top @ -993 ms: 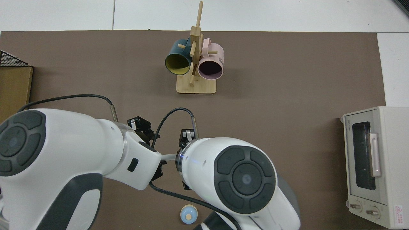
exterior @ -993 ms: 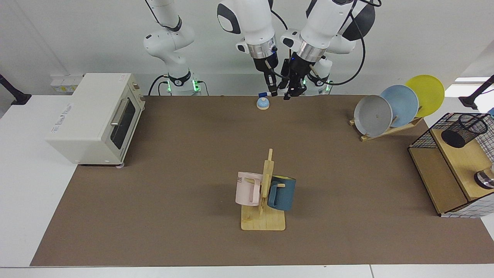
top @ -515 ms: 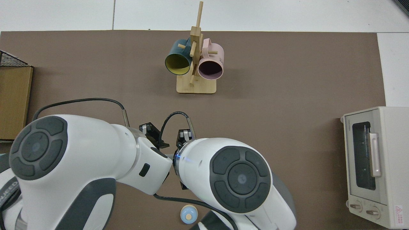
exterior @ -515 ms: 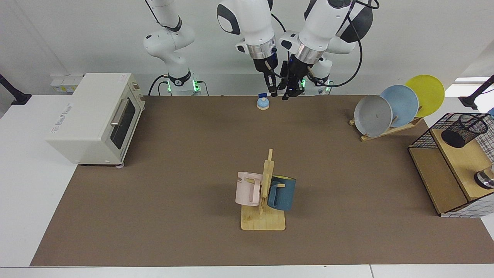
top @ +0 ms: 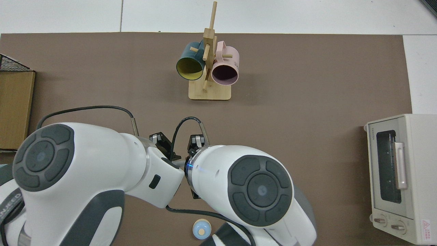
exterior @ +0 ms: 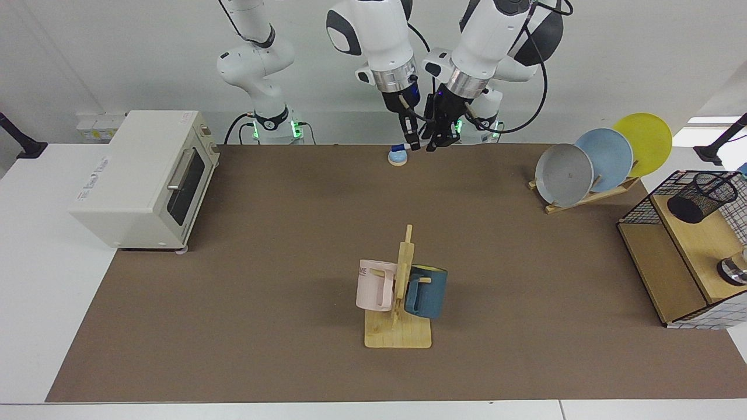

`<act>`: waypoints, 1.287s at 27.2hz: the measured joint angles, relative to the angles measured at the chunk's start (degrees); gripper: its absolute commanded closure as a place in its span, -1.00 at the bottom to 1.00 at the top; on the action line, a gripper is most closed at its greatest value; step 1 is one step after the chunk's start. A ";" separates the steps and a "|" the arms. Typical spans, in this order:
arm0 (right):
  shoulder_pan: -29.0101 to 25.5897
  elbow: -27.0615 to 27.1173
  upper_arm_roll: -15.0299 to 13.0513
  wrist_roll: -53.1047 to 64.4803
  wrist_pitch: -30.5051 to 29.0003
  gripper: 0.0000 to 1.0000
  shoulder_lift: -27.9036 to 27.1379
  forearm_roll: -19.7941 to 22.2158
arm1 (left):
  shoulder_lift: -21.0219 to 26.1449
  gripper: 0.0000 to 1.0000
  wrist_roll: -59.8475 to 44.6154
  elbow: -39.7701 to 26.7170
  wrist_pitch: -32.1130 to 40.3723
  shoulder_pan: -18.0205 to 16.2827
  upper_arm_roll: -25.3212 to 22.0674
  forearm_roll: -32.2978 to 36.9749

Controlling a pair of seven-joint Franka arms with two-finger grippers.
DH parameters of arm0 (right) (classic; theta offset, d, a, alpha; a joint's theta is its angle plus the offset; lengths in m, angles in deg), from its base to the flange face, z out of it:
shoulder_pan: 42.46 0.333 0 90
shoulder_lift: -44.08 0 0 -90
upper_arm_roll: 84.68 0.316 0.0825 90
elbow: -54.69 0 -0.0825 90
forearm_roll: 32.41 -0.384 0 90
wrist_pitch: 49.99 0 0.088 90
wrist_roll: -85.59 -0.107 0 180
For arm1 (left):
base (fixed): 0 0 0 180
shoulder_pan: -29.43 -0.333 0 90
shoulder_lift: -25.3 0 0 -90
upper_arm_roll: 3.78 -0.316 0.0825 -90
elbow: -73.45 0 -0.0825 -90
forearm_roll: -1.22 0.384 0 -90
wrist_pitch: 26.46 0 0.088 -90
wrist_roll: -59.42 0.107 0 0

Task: Put markers into pen holder
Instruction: 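Close the left gripper on the marker while the right gripper opens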

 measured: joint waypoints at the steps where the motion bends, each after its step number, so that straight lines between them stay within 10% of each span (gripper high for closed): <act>1: -0.02 0.00 0.00 0.00 0.00 1.00 -0.09 -0.03 | 0.00 0.25 0.00 0.00 -0.01 0.00 -0.03 0.00; 5: -0.03 0.00 0.00 0.00 0.00 1.00 -0.27 -0.11 | 0.00 0.36 0.00 0.00 -0.03 0.00 -0.09 0.00; 9: -0.03 -0.03 0.03 0.00 0.03 1.00 -0.27 -0.14 | 0.02 1.00 0.05 0.00 -0.28 -0.01 -0.14 0.06; 20: -0.08 -0.04 0.09 0.47 -0.05 1.00 -0.34 -0.14 | 0.15 1.00 2.27 0.00 -0.71 -0.04 -0.37 0.07; 25: -0.16 -0.04 0.10 0.46 -0.09 -0.99 -0.35 -0.15 | 0.16 1.00 2.22 0.00 -0.71 -0.04 -0.35 0.01; 35: -3.08 -0.10 -0.15 6.90 1.07 -1.00 -0.85 -0.14 | 0.10 1.00 -1.48 0.00 -0.69 -0.04 -0.33 -0.06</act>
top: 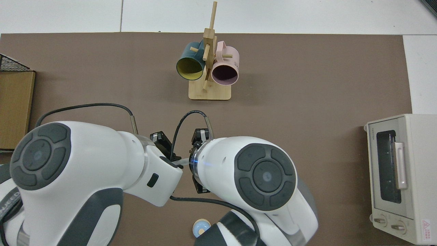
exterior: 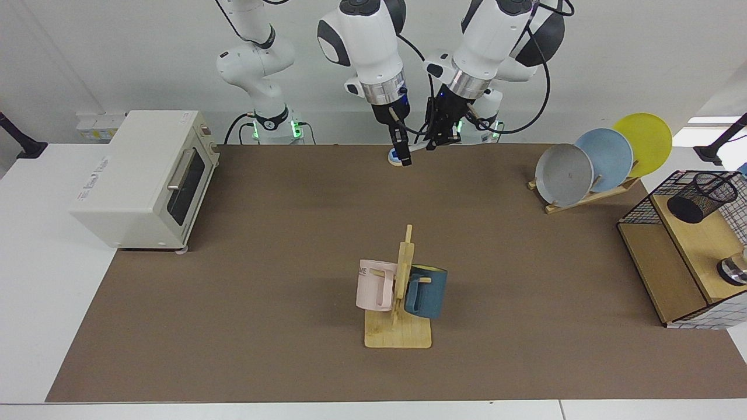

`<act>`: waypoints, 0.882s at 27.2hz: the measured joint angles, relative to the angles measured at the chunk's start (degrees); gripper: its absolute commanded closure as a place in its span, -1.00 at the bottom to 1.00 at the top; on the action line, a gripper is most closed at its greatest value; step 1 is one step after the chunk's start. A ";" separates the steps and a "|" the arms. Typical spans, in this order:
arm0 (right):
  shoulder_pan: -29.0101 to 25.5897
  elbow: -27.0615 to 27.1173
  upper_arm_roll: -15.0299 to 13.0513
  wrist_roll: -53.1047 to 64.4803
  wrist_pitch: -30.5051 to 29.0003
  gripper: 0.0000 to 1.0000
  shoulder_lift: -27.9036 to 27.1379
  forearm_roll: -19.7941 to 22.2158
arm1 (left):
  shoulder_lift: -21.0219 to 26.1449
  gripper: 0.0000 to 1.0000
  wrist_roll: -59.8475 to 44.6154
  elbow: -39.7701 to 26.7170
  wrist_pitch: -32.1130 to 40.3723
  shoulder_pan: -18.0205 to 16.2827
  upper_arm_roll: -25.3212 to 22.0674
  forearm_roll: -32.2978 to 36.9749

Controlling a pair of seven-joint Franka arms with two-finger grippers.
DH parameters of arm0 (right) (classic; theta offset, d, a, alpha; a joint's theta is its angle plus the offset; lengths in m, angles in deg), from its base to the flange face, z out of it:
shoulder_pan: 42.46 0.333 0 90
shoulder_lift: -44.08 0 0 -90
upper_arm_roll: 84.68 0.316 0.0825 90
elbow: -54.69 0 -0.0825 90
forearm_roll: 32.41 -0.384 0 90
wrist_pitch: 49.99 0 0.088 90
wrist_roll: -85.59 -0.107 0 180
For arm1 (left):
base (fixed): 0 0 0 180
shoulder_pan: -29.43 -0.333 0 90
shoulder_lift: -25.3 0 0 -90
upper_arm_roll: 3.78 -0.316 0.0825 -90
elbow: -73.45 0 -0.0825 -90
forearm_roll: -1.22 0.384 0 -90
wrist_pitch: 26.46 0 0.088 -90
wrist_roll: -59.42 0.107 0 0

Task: Put markers into pen holder
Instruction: 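Close the left gripper on the marker while the right gripper opens, then carry the marker toward the pen holder while the right gripper withdraws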

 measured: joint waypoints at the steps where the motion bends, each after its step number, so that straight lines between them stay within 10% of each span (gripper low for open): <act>1: -0.36 0.00 0.00 2.16 0.86 -1.00 0.02 0.00 | 0.00 1.00 -0.42 0.00 0.00 -0.01 -0.04 0.02; 24: -14.64 -6.40 -0.55 66.13 13.93 -1.00 8.16 3.22 | 0.03 1.00 -9.66 -0.48 1.34 -3.90 -1.37 15.27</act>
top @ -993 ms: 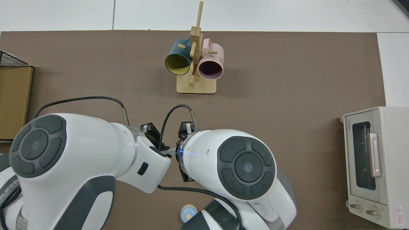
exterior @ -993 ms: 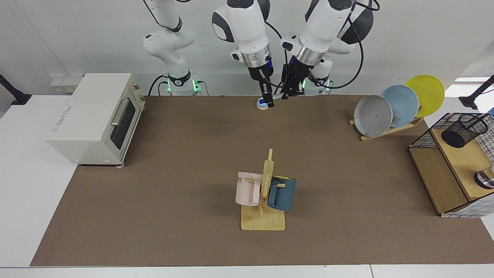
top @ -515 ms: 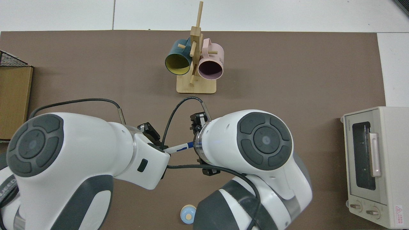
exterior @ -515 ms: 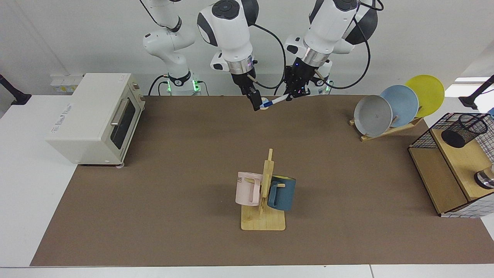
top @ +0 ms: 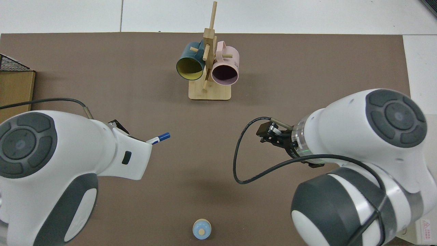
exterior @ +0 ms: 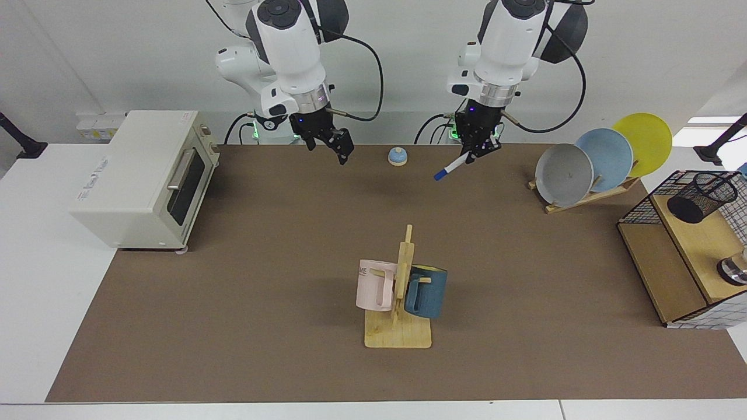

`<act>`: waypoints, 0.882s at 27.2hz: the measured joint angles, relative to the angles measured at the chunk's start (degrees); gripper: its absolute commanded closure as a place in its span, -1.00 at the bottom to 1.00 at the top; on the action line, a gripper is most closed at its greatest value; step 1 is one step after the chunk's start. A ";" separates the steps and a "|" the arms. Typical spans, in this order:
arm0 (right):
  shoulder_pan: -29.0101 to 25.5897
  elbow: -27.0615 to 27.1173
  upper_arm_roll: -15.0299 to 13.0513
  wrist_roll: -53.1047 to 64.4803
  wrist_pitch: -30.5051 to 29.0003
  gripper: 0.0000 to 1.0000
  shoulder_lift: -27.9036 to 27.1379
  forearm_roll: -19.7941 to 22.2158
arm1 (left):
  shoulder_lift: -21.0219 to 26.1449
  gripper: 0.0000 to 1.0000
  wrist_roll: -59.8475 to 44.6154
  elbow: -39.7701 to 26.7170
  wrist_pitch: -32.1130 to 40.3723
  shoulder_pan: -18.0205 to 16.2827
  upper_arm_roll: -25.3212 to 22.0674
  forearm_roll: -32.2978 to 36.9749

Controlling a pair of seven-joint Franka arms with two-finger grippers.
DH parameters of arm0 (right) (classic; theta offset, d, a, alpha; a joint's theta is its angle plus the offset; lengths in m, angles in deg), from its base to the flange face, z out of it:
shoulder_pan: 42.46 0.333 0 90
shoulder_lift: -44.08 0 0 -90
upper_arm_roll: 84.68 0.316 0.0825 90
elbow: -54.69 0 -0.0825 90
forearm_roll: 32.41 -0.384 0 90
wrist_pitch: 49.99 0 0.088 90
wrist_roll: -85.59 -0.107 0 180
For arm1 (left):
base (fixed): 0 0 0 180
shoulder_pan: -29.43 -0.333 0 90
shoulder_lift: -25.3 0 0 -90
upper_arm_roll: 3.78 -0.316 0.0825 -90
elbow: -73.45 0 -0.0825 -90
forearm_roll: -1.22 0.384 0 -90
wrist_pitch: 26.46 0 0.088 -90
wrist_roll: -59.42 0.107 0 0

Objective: Put markers into pen holder

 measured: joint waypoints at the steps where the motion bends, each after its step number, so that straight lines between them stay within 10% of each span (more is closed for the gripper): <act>1: -0.69 -0.01 -0.02 2.17 0.04 -1.00 0.07 0.18 | 0.00 1.00 0.01 0.00 0.30 -0.66 -0.05 1.28; 24: -12.47 0.32 -0.14 37.86 1.16 -1.00 0.30 4.91 | 0.48 1.00 18.63 6.83 0.68 -16.83 -0.92 28.87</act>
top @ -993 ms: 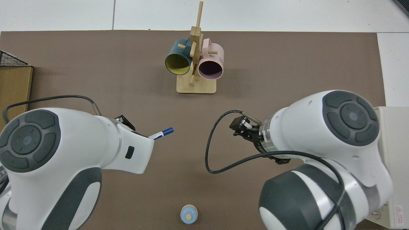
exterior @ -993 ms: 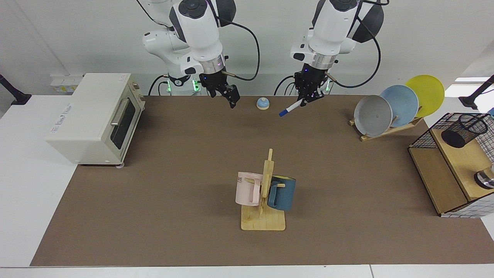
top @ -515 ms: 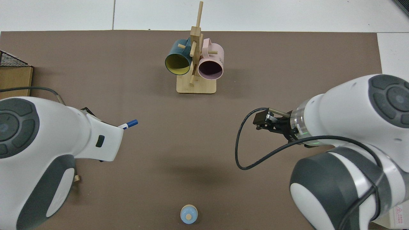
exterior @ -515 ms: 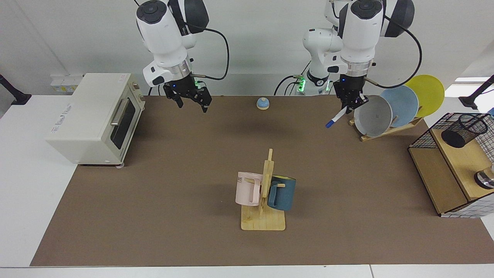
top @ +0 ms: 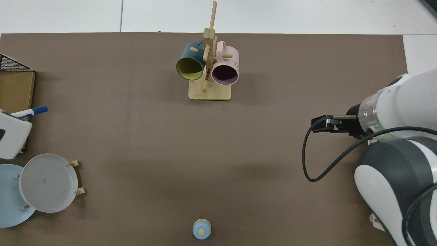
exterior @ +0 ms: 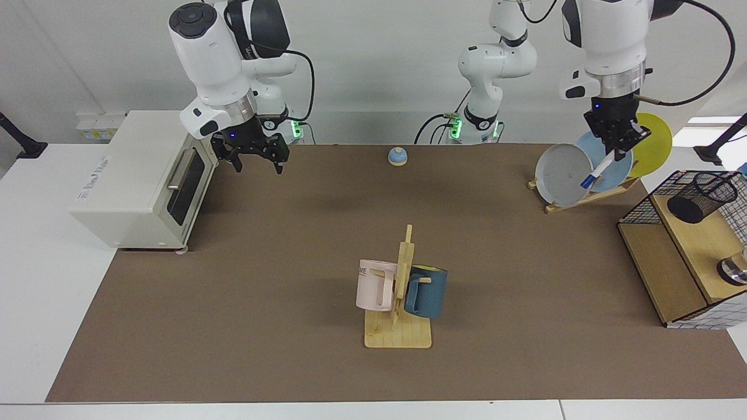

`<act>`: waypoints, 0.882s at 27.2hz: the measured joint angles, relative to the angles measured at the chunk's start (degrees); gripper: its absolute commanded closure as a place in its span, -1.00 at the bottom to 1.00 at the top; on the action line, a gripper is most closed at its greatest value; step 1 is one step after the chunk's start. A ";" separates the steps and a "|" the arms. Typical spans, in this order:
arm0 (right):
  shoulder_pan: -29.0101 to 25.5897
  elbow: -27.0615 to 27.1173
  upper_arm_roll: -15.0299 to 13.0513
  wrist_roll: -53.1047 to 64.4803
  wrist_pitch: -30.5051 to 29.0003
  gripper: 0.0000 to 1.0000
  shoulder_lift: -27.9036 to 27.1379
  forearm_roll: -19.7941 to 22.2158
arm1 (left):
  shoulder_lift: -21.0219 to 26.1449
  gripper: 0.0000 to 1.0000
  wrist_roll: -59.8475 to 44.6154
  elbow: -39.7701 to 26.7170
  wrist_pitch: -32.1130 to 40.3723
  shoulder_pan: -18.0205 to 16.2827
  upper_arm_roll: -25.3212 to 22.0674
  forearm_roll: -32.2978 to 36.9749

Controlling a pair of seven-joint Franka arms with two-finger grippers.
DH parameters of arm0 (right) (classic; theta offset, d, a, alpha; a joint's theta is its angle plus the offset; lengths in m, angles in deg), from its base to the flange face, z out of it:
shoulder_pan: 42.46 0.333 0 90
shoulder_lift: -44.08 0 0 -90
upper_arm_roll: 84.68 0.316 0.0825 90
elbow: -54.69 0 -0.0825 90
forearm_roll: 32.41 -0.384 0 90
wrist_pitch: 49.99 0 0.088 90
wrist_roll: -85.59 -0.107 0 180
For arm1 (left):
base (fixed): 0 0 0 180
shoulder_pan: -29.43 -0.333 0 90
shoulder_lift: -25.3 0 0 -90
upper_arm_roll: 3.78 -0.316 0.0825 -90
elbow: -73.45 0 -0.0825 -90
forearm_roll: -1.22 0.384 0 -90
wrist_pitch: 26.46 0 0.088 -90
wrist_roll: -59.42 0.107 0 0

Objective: Put markers into pen holder

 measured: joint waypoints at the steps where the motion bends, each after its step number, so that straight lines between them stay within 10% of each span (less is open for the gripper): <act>1: -0.01 0.01 0.00 0.33 0.00 -1.00 -0.01 0.04 | 0.11 1.00 0.81 0.44 0.00 -0.32 -0.15 1.25; 24: -1.90 12.56 -0.21 6.83 8.36 -0.99 -5.03 3.24 | 3.31 1.00 24.08 5.36 -3.84 -1.56 -9.15 25.07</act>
